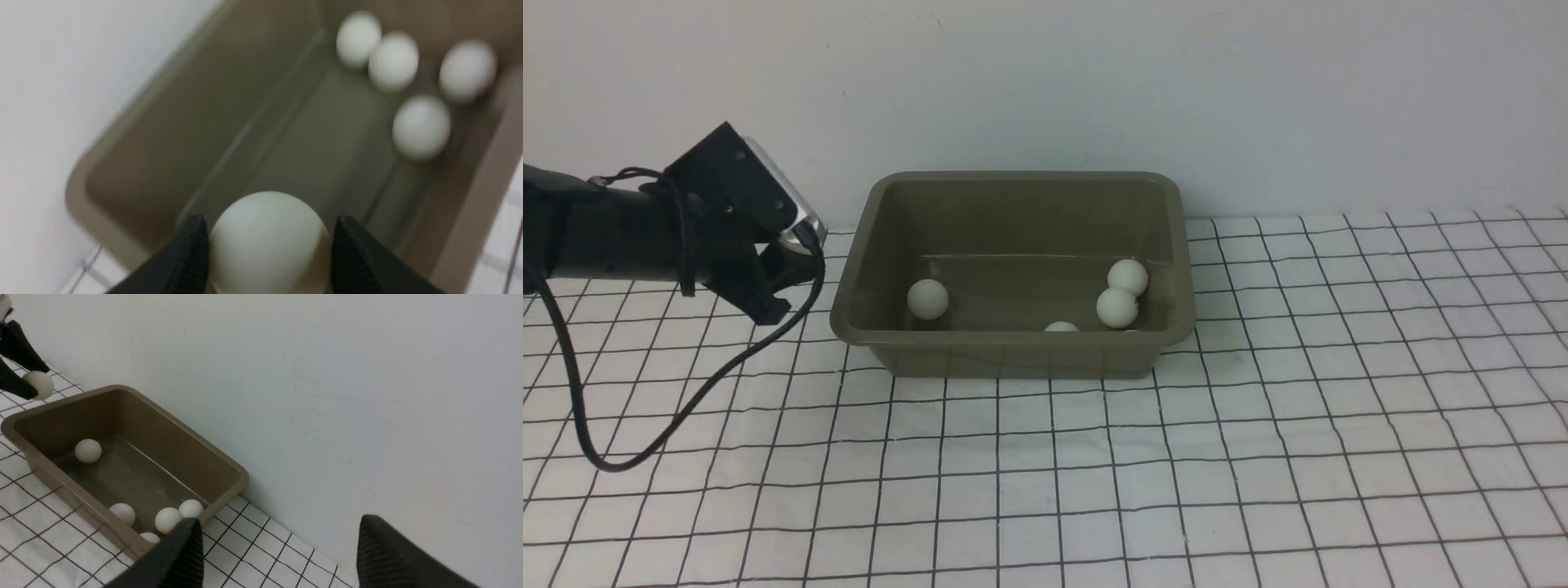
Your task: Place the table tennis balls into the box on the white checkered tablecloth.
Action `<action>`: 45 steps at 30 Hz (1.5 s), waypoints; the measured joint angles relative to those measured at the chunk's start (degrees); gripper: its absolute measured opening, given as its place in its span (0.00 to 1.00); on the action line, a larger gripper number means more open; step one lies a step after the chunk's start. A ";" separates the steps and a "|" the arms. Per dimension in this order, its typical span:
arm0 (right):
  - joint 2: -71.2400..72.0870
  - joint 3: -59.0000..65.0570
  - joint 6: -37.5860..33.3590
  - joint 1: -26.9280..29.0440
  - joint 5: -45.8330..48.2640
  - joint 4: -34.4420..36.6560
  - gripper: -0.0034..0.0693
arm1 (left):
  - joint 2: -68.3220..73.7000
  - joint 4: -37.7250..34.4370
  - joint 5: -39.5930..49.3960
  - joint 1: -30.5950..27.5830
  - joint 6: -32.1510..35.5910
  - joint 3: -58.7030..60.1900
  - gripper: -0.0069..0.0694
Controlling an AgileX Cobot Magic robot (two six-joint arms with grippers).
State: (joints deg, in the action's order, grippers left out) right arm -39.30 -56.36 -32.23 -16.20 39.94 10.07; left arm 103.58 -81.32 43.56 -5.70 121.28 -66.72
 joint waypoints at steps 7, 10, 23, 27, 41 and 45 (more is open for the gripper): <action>0.00 0.00 -0.07 0.00 -0.11 0.18 0.68 | 2.47 -5.32 -5.17 5.79 4.31 -0.68 0.54; 0.00 0.00 -0.78 0.00 -0.37 0.18 0.68 | 3.09 -4.28 -6.49 7.86 3.38 -0.70 0.57; 12.17 -3.79 14.29 0.00 -0.45 -20.01 0.68 | -11.18 -5.04 -18.44 8.11 -8.50 -0.70 0.73; 22.22 -0.61 15.80 0.00 1.97 -12.43 0.68 | -13.17 -5.32 -18.84 8.11 -9.56 -0.70 0.73; 26.02 33.31 14.50 0.00 -30.39 -11.18 0.68 | -13.36 -6.29 -19.47 8.11 -10.95 -0.70 0.73; 26.02 36.54 14.50 0.00 -32.92 -12.57 0.68 | -13.36 -6.34 -19.47 8.11 -10.99 -0.70 0.74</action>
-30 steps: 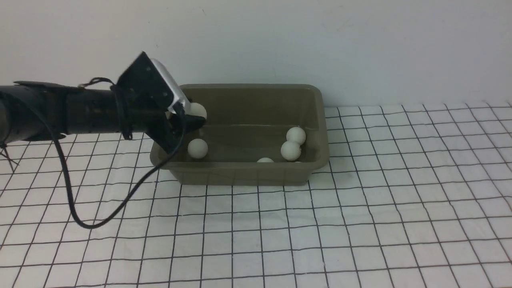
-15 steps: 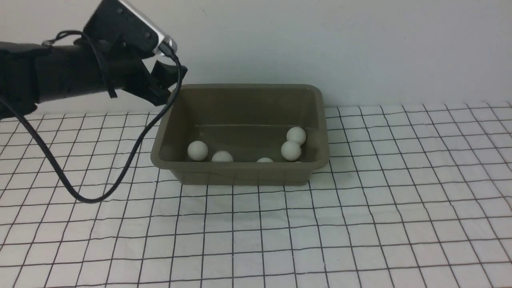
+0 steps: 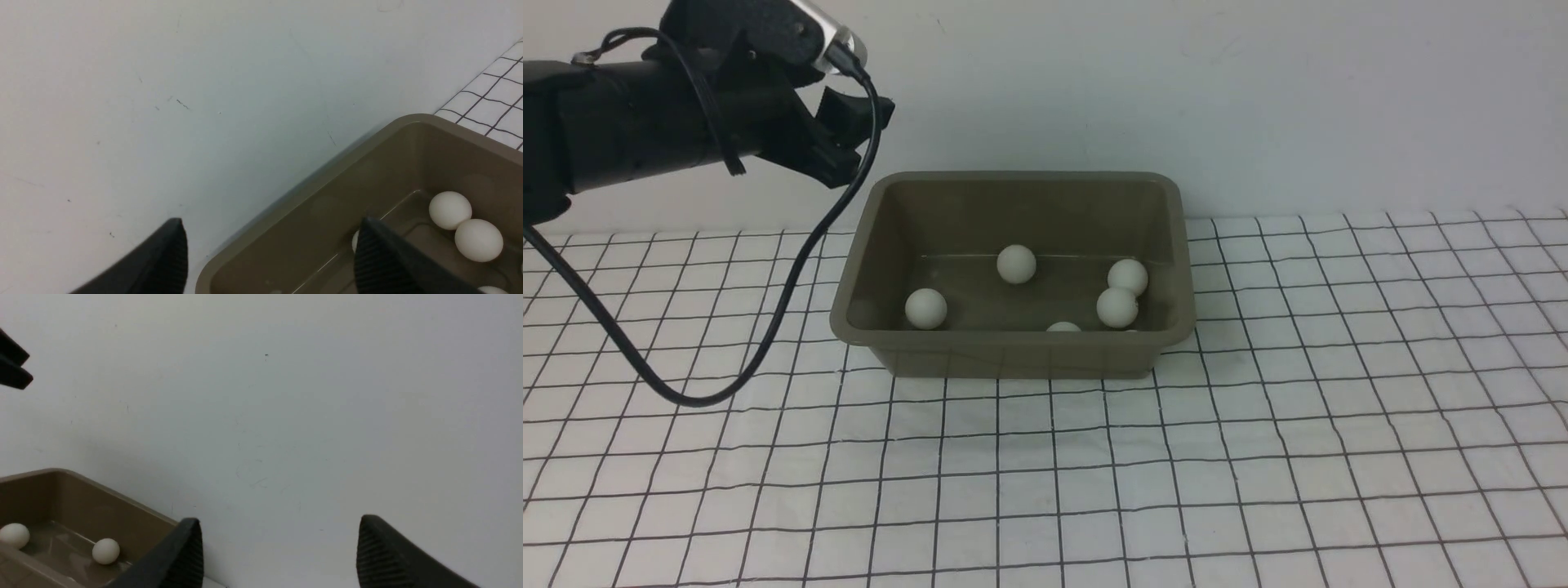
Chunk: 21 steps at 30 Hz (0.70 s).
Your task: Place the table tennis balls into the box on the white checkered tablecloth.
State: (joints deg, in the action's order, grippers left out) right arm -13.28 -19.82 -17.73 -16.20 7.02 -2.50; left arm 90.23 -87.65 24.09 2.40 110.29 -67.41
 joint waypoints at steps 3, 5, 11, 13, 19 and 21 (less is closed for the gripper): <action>0.00 1.08 0.00 0.00 -0.13 -0.30 0.68 | 0.00 0.00 -0.04 0.00 0.00 0.00 0.74; 0.00 1.40 0.00 0.00 -0.03 -0.30 0.68 | 0.00 0.00 -0.04 0.00 0.00 0.00 0.74; 0.00 1.43 0.00 0.00 0.04 -0.30 0.68 | 0.00 0.00 -0.04 0.00 0.00 0.00 0.74; 0.00 1.51 0.00 0.00 0.04 -0.30 0.68 | 0.00 0.00 -0.04 0.00 0.00 0.00 0.74; 0.00 4.13 0.00 0.00 0.18 4.97 0.68 | 0.00 0.00 -0.04 0.00 0.00 0.00 0.74; 0.00 5.03 0.00 0.00 0.23 7.53 0.68 | 0.00 0.00 -0.04 0.00 0.00 0.00 0.74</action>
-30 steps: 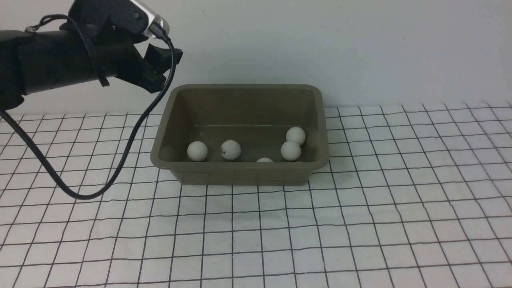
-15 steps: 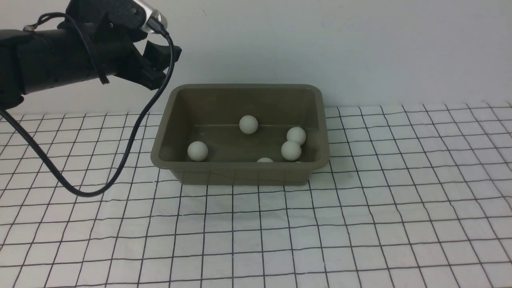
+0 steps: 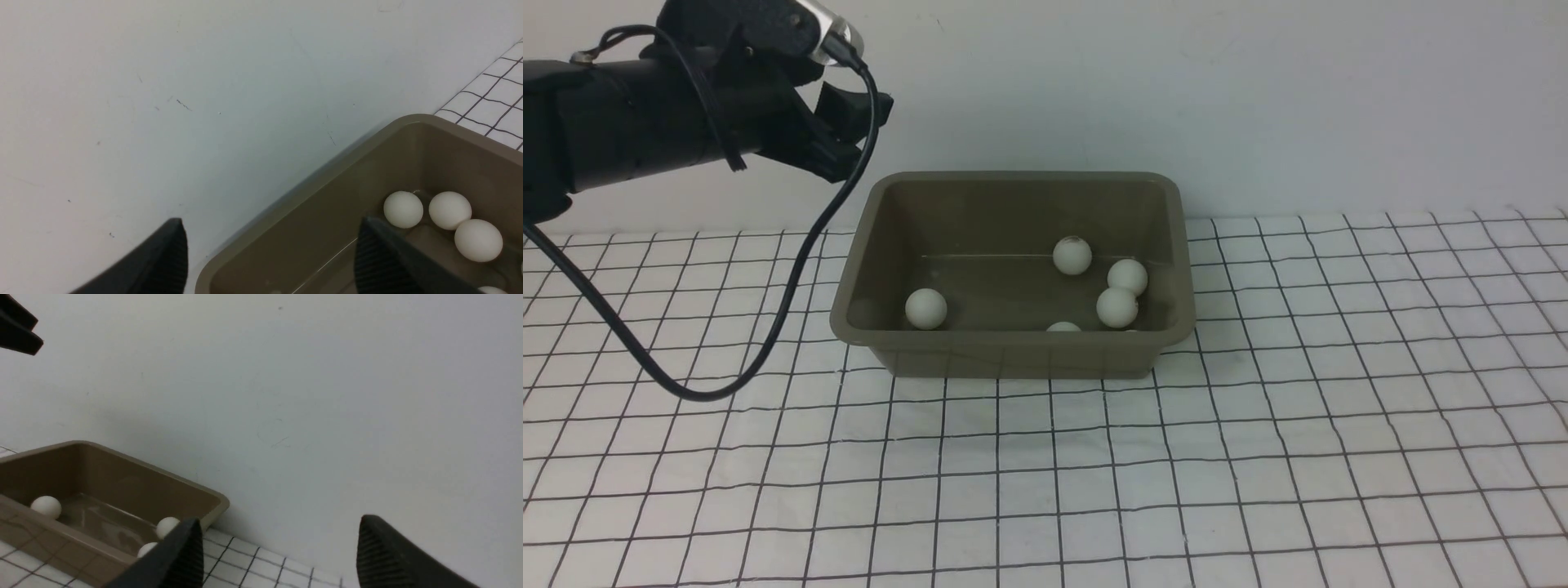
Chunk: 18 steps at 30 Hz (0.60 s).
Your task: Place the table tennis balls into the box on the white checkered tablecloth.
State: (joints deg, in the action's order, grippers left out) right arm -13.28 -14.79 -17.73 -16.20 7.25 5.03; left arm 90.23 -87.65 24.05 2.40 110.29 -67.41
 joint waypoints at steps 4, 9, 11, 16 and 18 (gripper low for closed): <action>-0.26 2.28 0.00 0.44 0.18 3.94 0.68 | 0.00 0.00 0.05 0.00 -0.02 0.00 0.74; -0.26 4.98 0.00 3.25 0.30 5.37 0.68 | 0.00 0.00 0.75 0.00 -1.36 0.00 0.74; -0.26 6.37 0.00 5.05 0.30 6.03 0.68 | 0.00 0.00 1.39 0.00 -2.61 0.00 0.74; 1.14 9.60 0.00 9.41 1.84 7.21 0.68 | 0.00 0.05 2.85 0.00 -4.68 0.00 0.74; 2.90 10.94 0.00 10.90 3.09 7.37 0.68 | 0.00 0.10 4.05 0.00 -5.07 0.00 0.74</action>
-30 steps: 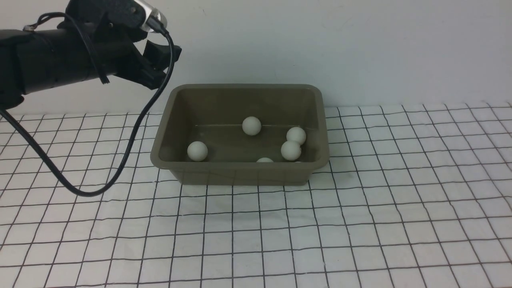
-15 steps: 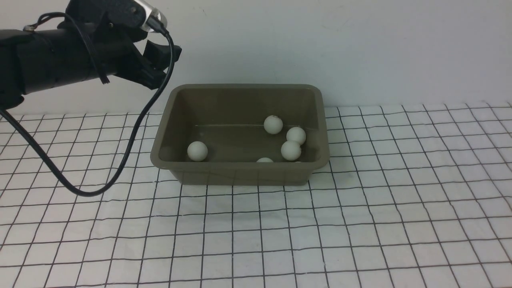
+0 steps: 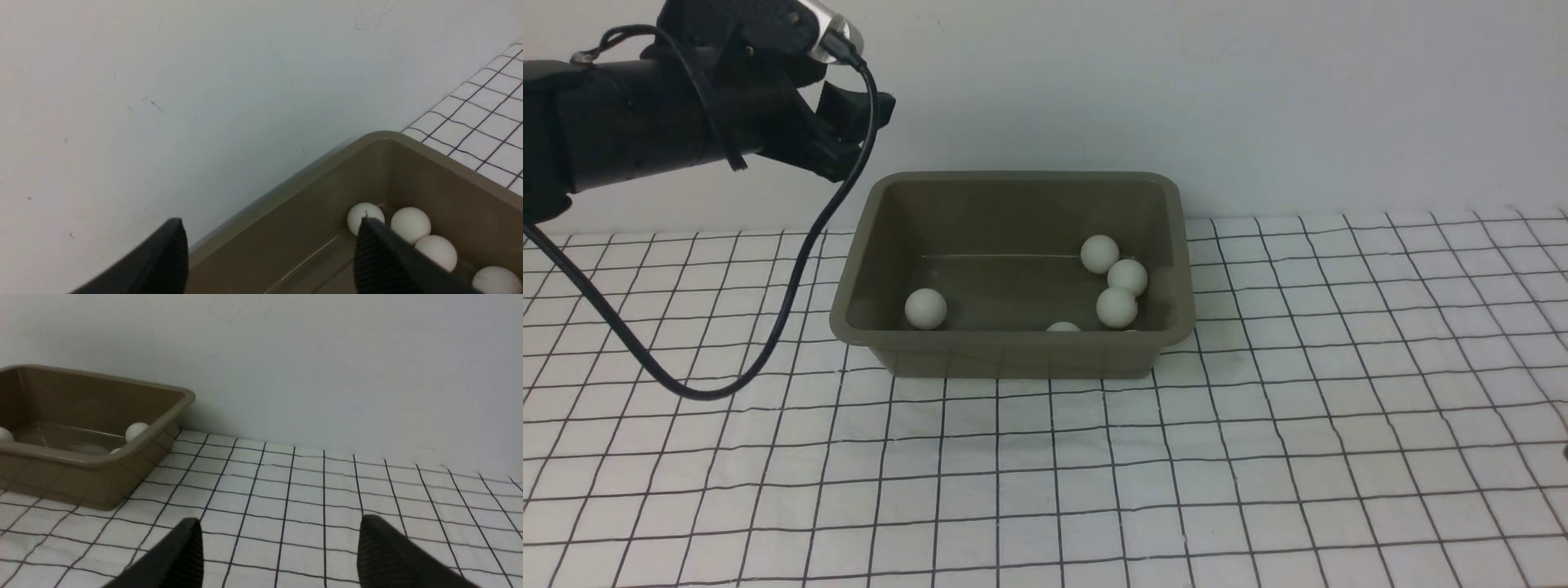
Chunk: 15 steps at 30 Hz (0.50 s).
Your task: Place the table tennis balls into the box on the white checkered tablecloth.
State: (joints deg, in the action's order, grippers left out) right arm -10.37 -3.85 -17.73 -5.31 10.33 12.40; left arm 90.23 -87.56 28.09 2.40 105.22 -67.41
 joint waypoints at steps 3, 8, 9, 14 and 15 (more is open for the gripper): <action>1.86 1.61 0.00 1.61 1.91 0.06 0.68 | 0.00 0.64 0.53 0.00 0.00 0.00 0.74; 5.62 2.40 0.00 3.89 7.95 0.69 0.68 | 0.00 3.49 -0.22 0.00 -0.17 0.00 0.74; 5.86 2.40 0.00 4.26 8.79 0.69 0.68 | 0.00 3.87 -0.52 0.00 -0.23 0.00 0.74; 7.71 2.53 0.00 4.71 14.01 0.91 0.68 | 0.00 4.38 -1.46 0.00 -0.23 0.00 0.74; 8.16 2.53 0.00 4.71 14.74 0.91 0.68 | 0.00 4.38 -1.46 0.00 -0.23 0.00 0.74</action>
State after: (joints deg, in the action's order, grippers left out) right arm -2.21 -1.32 -17.73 -0.60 25.07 13.31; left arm 90.23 -83.18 26.64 2.40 104.99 -67.41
